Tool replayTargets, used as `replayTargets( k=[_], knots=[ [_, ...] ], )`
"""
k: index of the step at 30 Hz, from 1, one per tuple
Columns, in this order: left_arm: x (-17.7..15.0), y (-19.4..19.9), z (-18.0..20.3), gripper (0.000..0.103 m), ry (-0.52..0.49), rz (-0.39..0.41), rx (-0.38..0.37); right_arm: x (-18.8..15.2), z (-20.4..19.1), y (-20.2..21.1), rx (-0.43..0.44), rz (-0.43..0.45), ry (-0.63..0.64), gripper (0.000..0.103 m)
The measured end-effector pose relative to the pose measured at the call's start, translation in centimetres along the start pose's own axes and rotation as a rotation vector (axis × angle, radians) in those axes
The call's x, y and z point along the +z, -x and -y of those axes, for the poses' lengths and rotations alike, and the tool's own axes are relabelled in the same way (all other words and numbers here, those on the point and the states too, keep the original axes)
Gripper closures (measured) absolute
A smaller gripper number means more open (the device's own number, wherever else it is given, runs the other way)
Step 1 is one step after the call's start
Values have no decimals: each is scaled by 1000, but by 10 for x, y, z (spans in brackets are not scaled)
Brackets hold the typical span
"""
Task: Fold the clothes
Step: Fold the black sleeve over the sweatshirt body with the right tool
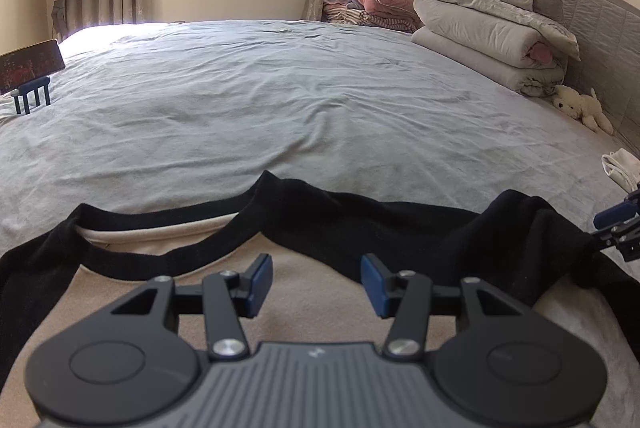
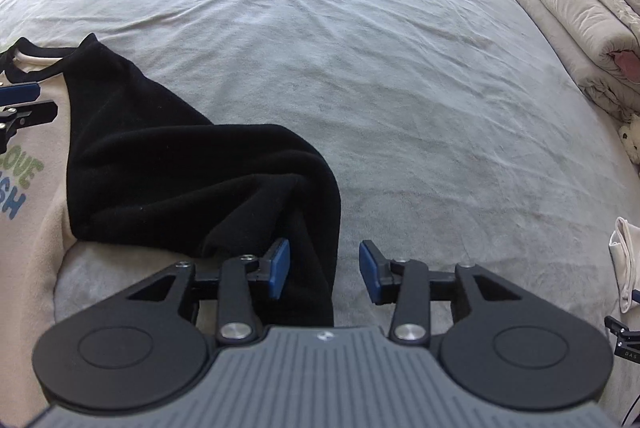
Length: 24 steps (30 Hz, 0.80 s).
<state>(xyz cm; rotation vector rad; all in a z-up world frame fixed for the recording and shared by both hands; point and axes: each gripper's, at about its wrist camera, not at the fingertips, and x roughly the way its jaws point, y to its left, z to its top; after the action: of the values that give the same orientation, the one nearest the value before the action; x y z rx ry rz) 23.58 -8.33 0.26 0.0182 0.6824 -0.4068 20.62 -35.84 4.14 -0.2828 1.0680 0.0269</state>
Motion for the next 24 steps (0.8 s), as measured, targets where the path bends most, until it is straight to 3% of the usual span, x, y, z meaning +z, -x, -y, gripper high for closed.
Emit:
replayTargets(
  k=[7, 8, 9, 10, 14, 20, 21, 24],
  knots=[
    [-14, -3, -3, 53, 47, -5, -5, -27, -19, -5, 12, -153, 142, 57],
    [-15, -2, -3, 53, 49, -3, -6, -30, -21, -8, 1, -162, 157, 65],
    [-15, -2, -3, 53, 52, -2, -7, -32, -23, -11, -9, -170, 173, 85],
    [-15, -2, -3, 53, 53, -2, -8, -33, -24, -14, -22, -171, 182, 89],
    [-12, -1, -4, 53, 53, -3, -6, -23, -26, -11, -117, -91, 182, 92],
    [-11, 0, -1, 53, 53, 5, -13, 0, -23, 0, -434, 133, 251, 92],
    [-11, 1, 0, 53, 53, 7, -15, 2, -25, 2, -459, 170, 265, 92],
    [-10, 4, 3, 53, 55, 16, -27, -1, -39, 9, -408, 224, 267, 91]
  ],
)
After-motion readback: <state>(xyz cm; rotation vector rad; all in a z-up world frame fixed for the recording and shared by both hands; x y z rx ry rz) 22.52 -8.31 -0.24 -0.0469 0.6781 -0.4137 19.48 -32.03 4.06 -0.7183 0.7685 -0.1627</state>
